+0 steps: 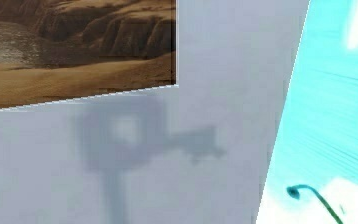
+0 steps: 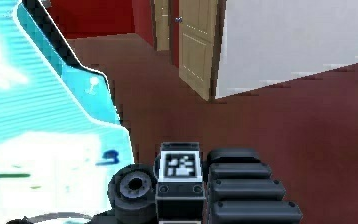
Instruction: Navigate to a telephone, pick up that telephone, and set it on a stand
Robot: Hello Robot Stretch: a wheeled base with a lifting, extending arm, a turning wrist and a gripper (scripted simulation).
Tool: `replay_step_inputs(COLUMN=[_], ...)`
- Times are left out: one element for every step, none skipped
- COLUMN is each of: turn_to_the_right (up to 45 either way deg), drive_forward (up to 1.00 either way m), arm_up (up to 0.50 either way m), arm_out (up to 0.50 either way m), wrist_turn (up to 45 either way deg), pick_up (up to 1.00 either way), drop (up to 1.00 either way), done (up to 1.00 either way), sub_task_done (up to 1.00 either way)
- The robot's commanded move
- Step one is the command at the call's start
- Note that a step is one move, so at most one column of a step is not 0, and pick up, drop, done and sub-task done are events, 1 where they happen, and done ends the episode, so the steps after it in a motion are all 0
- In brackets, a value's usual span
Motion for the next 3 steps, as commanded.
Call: replay_step_inputs(turn_to_the_right=[0.0,0.0,0.0], drive_forward=[0.0,0.0,0.0], arm_up=[-0.38,-0.32,0.0], arm_out=[0.0,0.0,0.0], wrist_turn=[0.0,0.0,0.0], pick_up=[0.0,0.0,0.0], drop=[0.0,0.0,1.0], done=[0.0,0.0,0.0], sub_task_done=[0.0,0.0,0.0])
